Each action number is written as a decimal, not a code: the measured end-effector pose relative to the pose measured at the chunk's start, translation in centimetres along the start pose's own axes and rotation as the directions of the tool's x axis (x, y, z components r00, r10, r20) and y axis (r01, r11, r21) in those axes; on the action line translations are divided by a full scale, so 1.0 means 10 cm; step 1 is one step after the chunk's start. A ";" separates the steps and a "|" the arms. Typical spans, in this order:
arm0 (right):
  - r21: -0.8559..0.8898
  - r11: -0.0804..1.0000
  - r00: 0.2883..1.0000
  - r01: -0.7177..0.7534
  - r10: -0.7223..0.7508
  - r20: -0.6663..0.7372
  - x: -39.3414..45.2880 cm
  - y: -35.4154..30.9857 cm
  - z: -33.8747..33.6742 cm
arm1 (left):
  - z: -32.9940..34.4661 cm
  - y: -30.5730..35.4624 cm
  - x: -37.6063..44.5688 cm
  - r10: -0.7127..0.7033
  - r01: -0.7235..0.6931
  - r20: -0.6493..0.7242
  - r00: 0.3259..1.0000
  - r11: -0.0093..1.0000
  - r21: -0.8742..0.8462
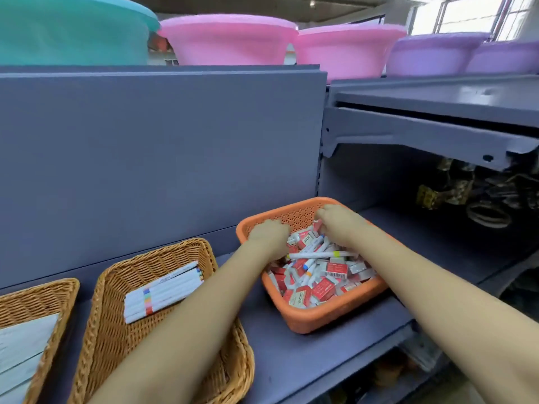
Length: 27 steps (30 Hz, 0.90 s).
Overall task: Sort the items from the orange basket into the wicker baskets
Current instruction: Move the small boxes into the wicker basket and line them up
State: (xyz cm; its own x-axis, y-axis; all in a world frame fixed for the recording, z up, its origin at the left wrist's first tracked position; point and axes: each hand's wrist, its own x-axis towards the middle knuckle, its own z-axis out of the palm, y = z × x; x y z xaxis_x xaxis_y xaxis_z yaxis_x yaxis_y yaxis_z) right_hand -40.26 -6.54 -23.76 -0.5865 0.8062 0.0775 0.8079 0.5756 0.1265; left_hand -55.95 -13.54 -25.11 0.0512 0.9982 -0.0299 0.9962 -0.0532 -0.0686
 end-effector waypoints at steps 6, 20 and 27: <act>-0.120 0.975 0.981 0.186 -0.177 0.084 0.25 0.13 0.14 | 0.08 -0.03 0.08 -0.001 0.000 0.102 0.995 1.000 0.010; -0.043 0.989 0.988 0.142 -0.144 -0.063 0.26 0.11 0.14 | 0.02 0.00 -0.03 -0.060 0.057 -0.042 0.997 0.996 -0.071; 0.759 0.650 0.991 -0.043 0.121 -0.048 -0.04 0.04 -0.13 | -0.12 -0.14 -0.33 -0.137 0.063 -0.230 0.963 0.951 -0.304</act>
State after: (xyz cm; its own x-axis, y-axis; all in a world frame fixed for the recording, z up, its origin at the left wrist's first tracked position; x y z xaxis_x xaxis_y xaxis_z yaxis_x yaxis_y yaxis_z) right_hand -39.81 -6.80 -22.44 -0.4864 0.8626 0.1392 0.5940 0.4433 -0.6712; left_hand -57.44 -16.70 -23.72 -0.0712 0.9751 0.2100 0.9715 0.0200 0.2362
